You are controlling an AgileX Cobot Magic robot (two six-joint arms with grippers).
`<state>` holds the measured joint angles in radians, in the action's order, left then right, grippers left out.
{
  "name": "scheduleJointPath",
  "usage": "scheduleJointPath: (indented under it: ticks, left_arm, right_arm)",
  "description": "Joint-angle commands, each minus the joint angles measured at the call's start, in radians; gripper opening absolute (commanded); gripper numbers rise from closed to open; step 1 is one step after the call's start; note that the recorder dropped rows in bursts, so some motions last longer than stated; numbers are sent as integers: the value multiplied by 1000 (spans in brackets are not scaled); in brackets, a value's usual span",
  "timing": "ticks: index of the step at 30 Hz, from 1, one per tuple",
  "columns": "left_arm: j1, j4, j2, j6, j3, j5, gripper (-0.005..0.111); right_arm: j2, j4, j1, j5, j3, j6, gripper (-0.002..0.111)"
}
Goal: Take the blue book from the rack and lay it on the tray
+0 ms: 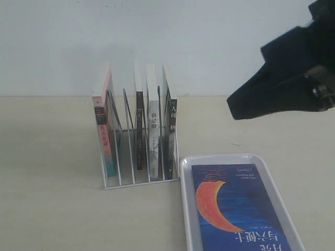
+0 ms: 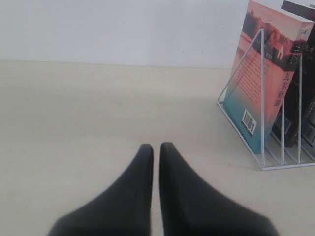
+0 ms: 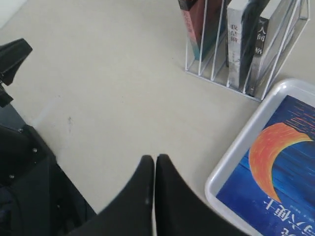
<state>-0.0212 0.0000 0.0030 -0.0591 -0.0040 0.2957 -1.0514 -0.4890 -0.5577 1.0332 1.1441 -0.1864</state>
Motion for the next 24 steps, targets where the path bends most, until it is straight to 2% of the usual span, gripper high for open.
scheduleJointPath:
  ticks: [1, 13, 15, 18, 20, 24]
  left_arm:
    - [1, -11, -3, 2, 4, -1, 4]
    - [1, -11, -3, 2, 4, -1, 4]
    - [1, -11, -3, 2, 4, -1, 4]
    - [1, -11, -3, 2, 4, -1, 4]
    - [1, -11, -3, 2, 4, -1, 4]
    - [1, -11, -3, 2, 4, -1, 4]
  right_arm:
    - [3, -19, 0, -25, -5, 17, 0]
    - [39, 27, 0, -26, -5, -11, 0]
    - [73, 22, 0, -131, -42, -14, 0]
    - [155, -48, 0, -426, -173, -14, 0]
    - [228, -81, 0, -596, -302, -14, 0]
    - [385, -86, 0, -803, -552, -10, 0]
